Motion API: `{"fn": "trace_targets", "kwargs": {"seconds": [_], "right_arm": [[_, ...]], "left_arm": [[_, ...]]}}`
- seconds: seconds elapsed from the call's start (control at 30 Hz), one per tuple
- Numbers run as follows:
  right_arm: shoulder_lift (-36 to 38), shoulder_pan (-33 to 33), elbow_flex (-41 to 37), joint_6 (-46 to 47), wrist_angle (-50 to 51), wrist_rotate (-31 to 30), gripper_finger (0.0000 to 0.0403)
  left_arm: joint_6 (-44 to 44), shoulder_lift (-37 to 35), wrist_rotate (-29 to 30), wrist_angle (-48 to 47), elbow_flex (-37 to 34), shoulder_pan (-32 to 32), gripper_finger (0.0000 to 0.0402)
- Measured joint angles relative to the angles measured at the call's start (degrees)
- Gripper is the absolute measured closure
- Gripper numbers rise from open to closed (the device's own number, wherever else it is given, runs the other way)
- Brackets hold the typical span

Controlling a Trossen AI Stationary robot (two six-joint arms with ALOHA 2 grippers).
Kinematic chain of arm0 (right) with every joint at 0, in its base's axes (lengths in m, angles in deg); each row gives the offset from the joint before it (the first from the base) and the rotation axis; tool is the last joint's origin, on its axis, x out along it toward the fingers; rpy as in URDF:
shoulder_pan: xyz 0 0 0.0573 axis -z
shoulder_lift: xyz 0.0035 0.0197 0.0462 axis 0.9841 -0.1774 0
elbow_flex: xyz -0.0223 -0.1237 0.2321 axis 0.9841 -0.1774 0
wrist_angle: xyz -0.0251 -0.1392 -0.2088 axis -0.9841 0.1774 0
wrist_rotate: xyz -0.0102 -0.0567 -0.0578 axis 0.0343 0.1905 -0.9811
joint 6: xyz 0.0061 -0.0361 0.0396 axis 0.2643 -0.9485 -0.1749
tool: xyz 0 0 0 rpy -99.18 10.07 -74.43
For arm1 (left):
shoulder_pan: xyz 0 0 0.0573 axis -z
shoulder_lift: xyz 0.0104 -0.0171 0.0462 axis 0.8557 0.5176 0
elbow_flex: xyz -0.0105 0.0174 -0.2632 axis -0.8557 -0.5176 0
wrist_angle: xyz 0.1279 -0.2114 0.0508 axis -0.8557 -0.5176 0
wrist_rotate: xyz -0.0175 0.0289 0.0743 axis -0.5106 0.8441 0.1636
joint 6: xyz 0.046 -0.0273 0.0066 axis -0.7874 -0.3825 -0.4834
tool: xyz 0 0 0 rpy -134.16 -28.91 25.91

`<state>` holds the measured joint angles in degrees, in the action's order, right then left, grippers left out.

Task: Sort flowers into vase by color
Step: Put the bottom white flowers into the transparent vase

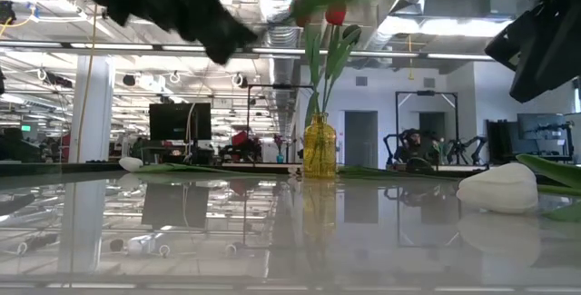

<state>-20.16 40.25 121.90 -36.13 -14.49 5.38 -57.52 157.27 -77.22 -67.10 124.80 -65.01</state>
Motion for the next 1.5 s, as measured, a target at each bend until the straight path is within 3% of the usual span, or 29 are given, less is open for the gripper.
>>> {"fn": "trace_targets", "kwargs": {"seconds": [0.17,0.3,0.5,0.7,1.1,1.5], "right_arm": [[-0.08,-0.13,0.0,-1.11,-0.03,-1.87,0.0271],[-0.11,0.13,0.0,-5.12,-2.48,-4.44,0.0271],[-0.11,1.26,0.0,-8.48,-5.53,-4.62,0.0271],[-0.11,2.24,0.0,-8.45,-5.83,-4.6,0.0271],[-0.11,2.19,0.0,-8.42,-7.5,-4.58,0.0271],[-0.11,2.19,0.0,-8.42,-9.45,-4.62,0.0271]], "left_arm": [[9.28,-14.97,2.51,13.01,-9.47,5.4,0.0401],[13.18,-25.72,4.69,18.07,-15.87,10.48,0.0401],[15.86,-35.84,7.84,27.04,-23.28,18.81,0.0401],[15.55,-38.08,6.49,32.11,-26.91,26.3,0.0402],[11.59,-37.34,6.2,32.55,-27.89,41.43,0.0402],[5.3,-35.9,20.34,28.2,-28.2,54.92,0.0402]]}}
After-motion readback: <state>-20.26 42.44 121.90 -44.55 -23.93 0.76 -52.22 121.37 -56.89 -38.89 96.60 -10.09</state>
